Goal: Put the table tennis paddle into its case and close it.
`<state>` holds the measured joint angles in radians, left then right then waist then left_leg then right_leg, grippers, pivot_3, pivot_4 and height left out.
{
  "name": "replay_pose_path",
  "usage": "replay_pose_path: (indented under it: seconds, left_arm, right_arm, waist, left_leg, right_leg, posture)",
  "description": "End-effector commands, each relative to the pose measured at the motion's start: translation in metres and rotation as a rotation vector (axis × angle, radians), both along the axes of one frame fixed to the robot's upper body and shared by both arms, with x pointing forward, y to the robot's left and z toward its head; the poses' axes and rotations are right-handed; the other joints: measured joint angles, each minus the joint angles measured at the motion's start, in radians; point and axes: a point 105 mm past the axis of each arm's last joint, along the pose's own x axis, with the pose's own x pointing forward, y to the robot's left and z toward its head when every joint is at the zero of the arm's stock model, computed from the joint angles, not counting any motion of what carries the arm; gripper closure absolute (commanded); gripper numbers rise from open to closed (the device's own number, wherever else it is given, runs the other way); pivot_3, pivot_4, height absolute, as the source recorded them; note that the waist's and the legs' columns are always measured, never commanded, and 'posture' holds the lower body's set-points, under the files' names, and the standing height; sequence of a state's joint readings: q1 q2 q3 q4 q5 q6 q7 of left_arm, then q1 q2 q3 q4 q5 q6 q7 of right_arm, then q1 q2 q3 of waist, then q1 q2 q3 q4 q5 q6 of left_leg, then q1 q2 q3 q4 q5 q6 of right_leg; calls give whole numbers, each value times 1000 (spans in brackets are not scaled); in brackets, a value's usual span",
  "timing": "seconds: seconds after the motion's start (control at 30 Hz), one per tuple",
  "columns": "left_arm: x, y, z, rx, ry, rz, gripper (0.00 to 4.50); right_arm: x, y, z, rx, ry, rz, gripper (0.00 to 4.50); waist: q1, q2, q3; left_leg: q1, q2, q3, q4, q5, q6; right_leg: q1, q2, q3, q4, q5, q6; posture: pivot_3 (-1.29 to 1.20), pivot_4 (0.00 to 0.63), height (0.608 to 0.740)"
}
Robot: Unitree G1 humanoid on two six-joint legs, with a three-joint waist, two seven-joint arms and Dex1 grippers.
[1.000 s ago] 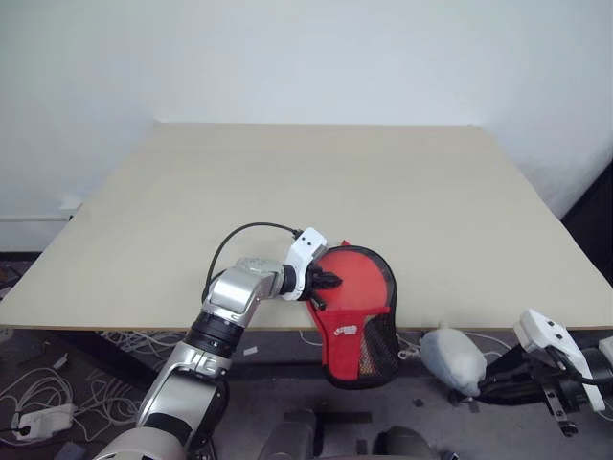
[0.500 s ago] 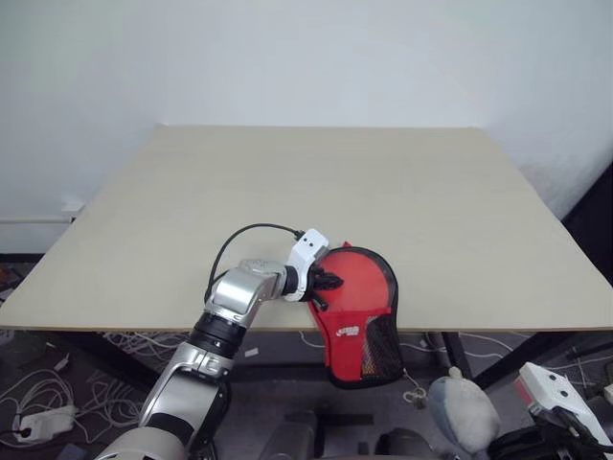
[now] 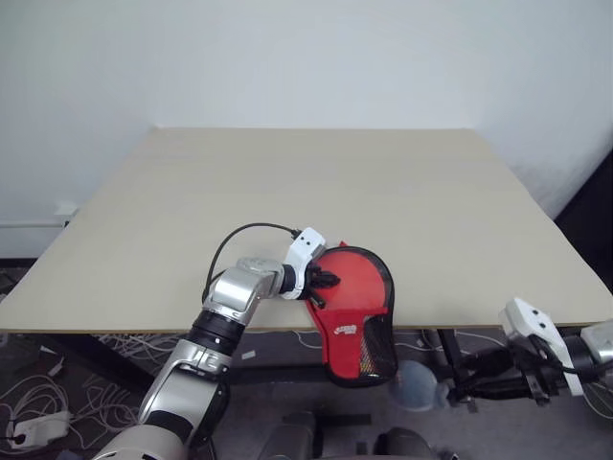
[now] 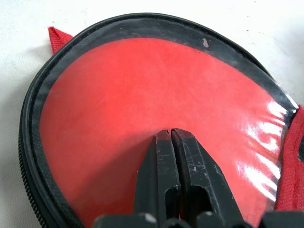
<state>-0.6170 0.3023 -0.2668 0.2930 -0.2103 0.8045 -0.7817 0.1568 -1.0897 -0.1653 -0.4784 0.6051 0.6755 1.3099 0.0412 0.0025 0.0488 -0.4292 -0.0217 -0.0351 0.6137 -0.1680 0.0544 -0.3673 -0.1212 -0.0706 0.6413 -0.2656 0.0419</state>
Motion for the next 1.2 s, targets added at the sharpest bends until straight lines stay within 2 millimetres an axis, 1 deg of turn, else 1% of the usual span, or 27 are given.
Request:
replay_pose_path:
  seconds: [0.03, 0.17, 0.23, 0.3, 0.4, 0.47, 0.6, 0.7, 0.77, 0.9, 1.03, 1.1, 1.2]
  left_arm:
    - [-4, 24, -29, 111, 84, 71, 4500]
    - [-3, 25, -28, 111, 81, 75, 4500]
    - [-1, 24, -23, 91, 74, 76, 4500]
    - [1, 22, -16, 40, 84, 82, 4500]
    - [-1, 22, -4, -10, 75, 51, 4500]
    - [2, 25, 2, -31, 73, 63, 4500]
    - [16, 36, 14, -70, 41, 125, 4500]
    - [21, 39, 22, -105, 41, 143, 4500]
    - [22, 39, 27, -131, 39, 144, 4500]
    - [20, 40, 39, -197, 42, 129, 4500]
    - [20, 46, 45, -232, 47, 138, 4500]
    - [15, 48, 53, -267, 49, 115, 4500]
    - [6, 51, 63, -300, 39, 72, 4500]
  right_arm:
    - [15, 6, 19, 84, -45, -28, 2540]
    - [33, 13, 33, 142, -94, -69, 2540]
    - [46, 19, 41, 195, -125, -101, 2540]
    - [52, 25, 46, 227, -143, -112, 2540]
    - [57, 29, 47, 237, -158, -123, 2540]
    - [60, 30, 46, 239, -161, -133, 2540]
    - [67, 33, 47, 253, -176, -152, 2540]
    - [74, 37, 46, 268, -132, -195, 2540]
    - [82, 39, 41, 252, -113, -231, 2540]
    - [108, 40, 24, 217, -84, -376, 2540]
    - [129, 49, 7, 182, -84, -453, 2540]
    - [143, 53, -1, 162, -69, -518, 2540]
    - [158, 55, -12, 142, -40, -586, 2540]
  waist:
    - [-4, 0, 0]
    - [-5, 0, -1]
    - [-6, 0, -2]
    - [-6, -1, -2]
    - [-7, -2, -2]
    - [-9, -2, -2]
    - [-8, -3, -1]
    - [-9, -3, -1]
    - [-8, -5, 0]
    - [-8, -6, 1]
    - [-8, -6, 1]
    - [-10, -6, 1]
    - [-10, -6, 1]
  left_leg:
    - [0, 0, 0, 0, 0, 0]
    - [0, 0, 0, 0, 0, 0]
    - [0, 0, 0, 0, 0, 0]
    - [0, 0, 0, 0, 0, 0]
    - [-1, 0, 1, 0, 0, 0]
    - [-2, -1, 1, 0, 0, 0]
    - [-2, -3, 0, 0, 0, 0]
    - [-2, -3, 1, 0, 0, 1]
    - [-2, -3, 0, 0, 0, 1]
    - [-3, -3, 0, 0, 0, 1]
    - [-6, -4, 0, 0, 0, 1]
    - [-7, -4, 0, 1, 0, 1]
    - [-12, -5, 1, 2, 1, 2]
  right_leg:
    - [0, 0, 0, 0, 0, 0]
    - [0, 0, 0, 0, 0, 0]
    - [0, 0, 0, 0, 1, 1]
    - [-1, 0, -1, 0, 4, 3]
    - [-2, 0, -1, 0, 5, 4]
    - [-4, 0, -1, 0, 5, 4]
    - [-6, 2, 1, 0, 5, 5]
    - [-7, 2, 1, 0, 6, 6]
    - [-7, 2, 1, 0, 6, 6]
    - [-7, 2, 1, 0, 6, 6]
    - [-11, 2, 2, 0, 6, 6]
    - [-13, 3, 2, 1, 9, 1]
    - [-18, 4, 4, 2, 10, 1]
  posture:
    - [0, 0, 722]
    - [0, 0, 722]
    - [0, 0, 722]
    - [0, 0, 722]
    - [0, 0, 722]
    - [0, 0, 722]
    - [0, 0, 722]
    - [0, 0, 722]
    - [0, 0, 722]
    - [0, 0, 722]
    - [0, 0, 722]
    - [0, 0, 722]
    - [0, 0, 722]
